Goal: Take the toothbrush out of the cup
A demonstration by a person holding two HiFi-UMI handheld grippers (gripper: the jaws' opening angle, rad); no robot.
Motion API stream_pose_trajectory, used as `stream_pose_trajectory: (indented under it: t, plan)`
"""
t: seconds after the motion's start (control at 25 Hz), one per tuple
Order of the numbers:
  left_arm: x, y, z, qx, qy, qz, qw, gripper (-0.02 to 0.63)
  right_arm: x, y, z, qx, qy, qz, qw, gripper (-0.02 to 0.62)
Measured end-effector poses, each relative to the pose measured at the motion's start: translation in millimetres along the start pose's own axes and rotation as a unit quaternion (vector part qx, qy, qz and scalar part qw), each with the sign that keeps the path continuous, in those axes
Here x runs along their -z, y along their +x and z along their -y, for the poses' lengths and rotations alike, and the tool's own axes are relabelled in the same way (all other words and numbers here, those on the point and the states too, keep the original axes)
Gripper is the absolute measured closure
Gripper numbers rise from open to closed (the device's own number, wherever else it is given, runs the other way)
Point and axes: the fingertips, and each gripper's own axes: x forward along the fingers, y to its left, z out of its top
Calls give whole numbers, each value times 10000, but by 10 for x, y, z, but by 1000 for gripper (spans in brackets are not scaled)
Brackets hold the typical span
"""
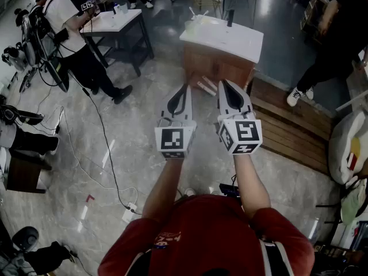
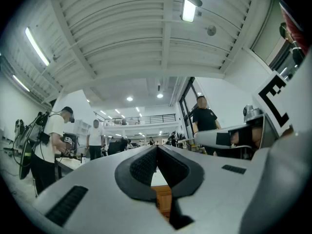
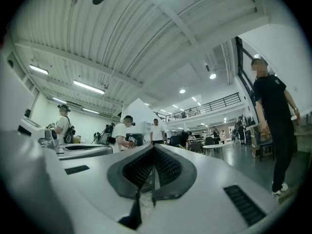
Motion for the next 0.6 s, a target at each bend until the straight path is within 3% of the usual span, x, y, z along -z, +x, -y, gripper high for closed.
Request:
stream_pose_trajectory:
  t: [0.6]
  plan:
    - [55,-213,-342,96,-69,-23,9999,577,123,118,-388,139,41,-63,9999,566]
